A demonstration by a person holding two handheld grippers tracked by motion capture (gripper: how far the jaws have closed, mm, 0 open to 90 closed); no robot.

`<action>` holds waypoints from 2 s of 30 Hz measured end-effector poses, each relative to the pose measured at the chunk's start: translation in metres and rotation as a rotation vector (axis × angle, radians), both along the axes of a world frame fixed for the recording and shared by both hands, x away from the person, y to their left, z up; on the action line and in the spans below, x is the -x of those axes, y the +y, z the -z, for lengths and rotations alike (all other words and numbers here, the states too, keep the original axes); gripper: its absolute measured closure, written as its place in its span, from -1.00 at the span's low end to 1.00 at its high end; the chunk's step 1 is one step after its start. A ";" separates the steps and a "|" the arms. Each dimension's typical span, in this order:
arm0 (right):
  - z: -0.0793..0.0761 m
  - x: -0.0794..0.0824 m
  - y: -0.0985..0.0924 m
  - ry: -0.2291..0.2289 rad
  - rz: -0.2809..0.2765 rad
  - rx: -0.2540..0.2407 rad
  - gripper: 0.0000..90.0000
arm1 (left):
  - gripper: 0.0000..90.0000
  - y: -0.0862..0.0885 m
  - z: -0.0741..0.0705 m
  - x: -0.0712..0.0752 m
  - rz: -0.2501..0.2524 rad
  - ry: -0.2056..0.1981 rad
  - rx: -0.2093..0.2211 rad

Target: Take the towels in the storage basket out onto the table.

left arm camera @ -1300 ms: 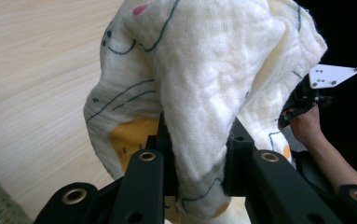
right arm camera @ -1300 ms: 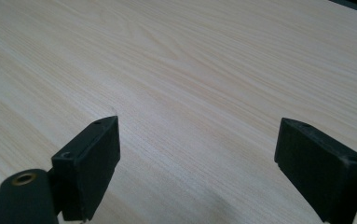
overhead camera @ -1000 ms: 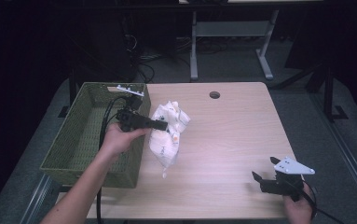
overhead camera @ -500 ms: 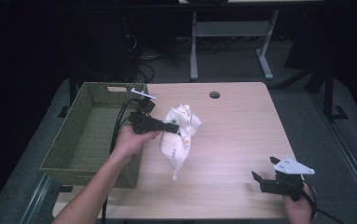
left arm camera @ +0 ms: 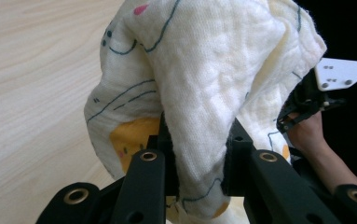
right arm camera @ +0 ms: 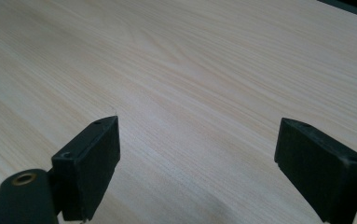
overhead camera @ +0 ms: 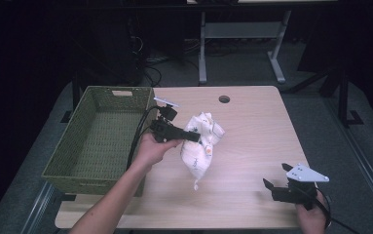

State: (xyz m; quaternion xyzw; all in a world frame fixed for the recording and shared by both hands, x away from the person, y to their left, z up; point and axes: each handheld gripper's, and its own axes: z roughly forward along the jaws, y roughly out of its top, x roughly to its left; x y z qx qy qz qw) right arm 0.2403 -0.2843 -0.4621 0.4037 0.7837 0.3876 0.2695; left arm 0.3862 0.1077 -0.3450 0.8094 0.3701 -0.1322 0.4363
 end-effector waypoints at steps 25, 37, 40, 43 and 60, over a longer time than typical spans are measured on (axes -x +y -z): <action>-0.002 0.003 -0.002 -0.009 -0.001 -0.017 -0.70 | 0.60 -0.042 0.060 -0.009 -0.071 0.038 -0.147; -0.002 0.003 -0.001 -0.011 0.000 -0.019 -0.70 | 0.57 -0.045 0.079 -0.014 -0.130 0.026 -0.207; -0.002 0.003 -0.002 -0.013 -0.003 -0.016 -0.70 | 0.55 -0.048 0.082 -0.014 -0.132 0.022 -0.219; -0.002 0.003 -0.002 -0.012 -0.002 -0.019 -0.70 | 0.46 -0.050 0.082 -0.013 -0.144 0.008 -0.224; -0.003 0.002 -0.002 -0.015 -0.007 -0.013 -0.70 | 0.06 -0.063 0.090 -0.001 -0.134 -0.045 -0.218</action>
